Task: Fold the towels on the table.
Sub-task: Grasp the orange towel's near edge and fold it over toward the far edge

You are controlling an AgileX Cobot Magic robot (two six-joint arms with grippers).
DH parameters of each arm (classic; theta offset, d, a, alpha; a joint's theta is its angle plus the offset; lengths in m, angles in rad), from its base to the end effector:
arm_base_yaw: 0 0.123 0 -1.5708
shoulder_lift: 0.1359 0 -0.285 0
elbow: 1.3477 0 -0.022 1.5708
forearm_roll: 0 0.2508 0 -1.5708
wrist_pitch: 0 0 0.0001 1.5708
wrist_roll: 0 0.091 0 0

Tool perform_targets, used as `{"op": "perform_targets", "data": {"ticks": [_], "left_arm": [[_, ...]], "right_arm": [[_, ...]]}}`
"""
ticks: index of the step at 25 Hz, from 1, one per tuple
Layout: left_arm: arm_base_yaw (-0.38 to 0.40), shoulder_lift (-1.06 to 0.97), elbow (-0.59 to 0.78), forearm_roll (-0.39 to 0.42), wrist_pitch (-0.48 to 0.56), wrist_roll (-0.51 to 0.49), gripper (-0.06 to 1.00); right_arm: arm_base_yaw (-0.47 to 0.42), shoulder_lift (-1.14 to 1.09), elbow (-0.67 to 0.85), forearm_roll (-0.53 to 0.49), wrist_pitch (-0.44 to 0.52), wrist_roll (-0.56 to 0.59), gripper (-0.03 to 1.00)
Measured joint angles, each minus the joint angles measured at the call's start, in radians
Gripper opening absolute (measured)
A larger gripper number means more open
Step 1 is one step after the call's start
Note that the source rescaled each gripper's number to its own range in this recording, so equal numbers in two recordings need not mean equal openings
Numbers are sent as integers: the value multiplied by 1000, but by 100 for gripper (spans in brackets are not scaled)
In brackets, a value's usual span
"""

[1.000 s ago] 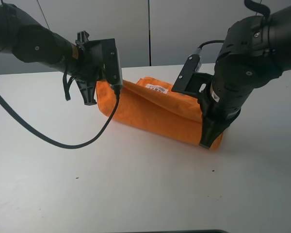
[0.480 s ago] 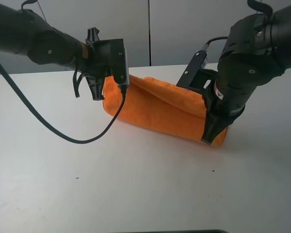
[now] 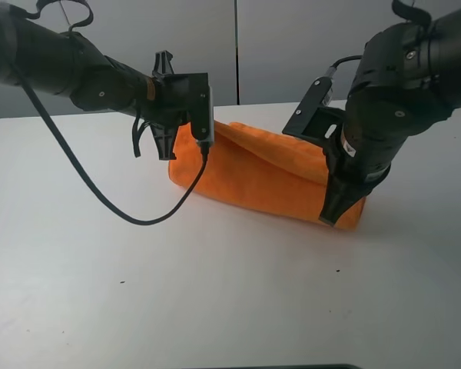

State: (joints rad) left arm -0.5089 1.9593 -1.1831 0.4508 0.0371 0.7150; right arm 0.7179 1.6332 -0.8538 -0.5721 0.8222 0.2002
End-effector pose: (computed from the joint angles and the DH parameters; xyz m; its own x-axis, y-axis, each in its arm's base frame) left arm 0.3662 -0.2026 0.1670 0.2103 0.9349 -0.2860 0.7185 0.0505 0.6937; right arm 0.2310 0.1537 0.1766 -0.6101 -0.7903 -0.0564 -0.7061 0.5746 -0.4139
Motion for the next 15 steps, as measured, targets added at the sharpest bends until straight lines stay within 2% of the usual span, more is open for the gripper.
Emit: {"op": "perform_targets", "data": {"ticks": [12,15], "left_arm": [[-3,79,-66,21,-70,14,0],[-3,94,-79,23,-78,19,0]], "right_arm": [[-21,53,0,-54,-33,49,0],[-21,91,0,-93,-48,85,0]]}}
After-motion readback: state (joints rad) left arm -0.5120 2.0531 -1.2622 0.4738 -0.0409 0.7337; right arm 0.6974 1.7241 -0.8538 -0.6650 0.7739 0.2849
